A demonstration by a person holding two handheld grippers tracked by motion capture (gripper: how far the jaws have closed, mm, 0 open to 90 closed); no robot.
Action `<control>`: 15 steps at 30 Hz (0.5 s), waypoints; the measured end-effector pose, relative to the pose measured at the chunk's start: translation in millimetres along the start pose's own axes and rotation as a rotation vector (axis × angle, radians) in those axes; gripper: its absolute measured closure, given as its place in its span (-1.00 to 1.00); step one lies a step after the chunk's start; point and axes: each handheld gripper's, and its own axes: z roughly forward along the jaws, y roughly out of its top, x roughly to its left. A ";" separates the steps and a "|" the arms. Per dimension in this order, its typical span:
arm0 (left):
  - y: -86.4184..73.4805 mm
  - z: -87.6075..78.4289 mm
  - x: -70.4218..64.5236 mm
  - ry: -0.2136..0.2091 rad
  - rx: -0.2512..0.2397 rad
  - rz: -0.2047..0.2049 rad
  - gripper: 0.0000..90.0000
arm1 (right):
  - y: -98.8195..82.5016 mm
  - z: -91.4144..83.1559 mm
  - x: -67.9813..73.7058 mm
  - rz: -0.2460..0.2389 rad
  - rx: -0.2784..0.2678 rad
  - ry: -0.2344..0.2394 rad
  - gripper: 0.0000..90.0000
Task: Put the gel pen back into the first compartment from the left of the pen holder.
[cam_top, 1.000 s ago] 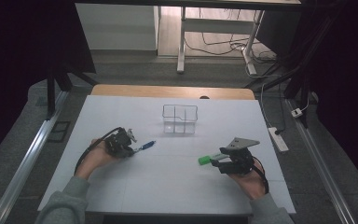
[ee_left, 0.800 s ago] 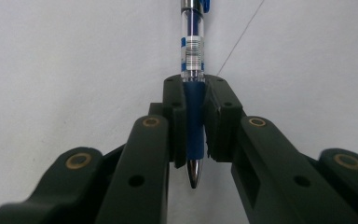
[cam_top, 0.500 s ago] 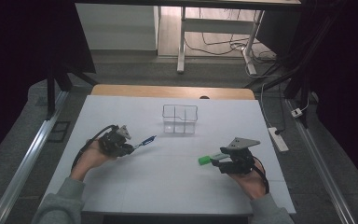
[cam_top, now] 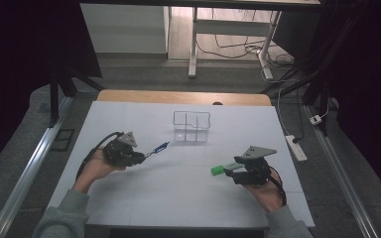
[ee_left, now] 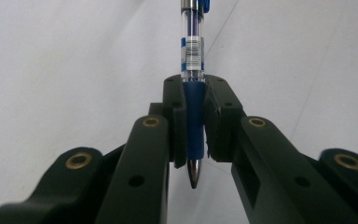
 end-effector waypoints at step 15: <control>8.1 0.0 -12.1 -0.020 -0.025 0.048 0.76 | -0.1 0.7 -0.1 0.000 0.002 0.000 -0.20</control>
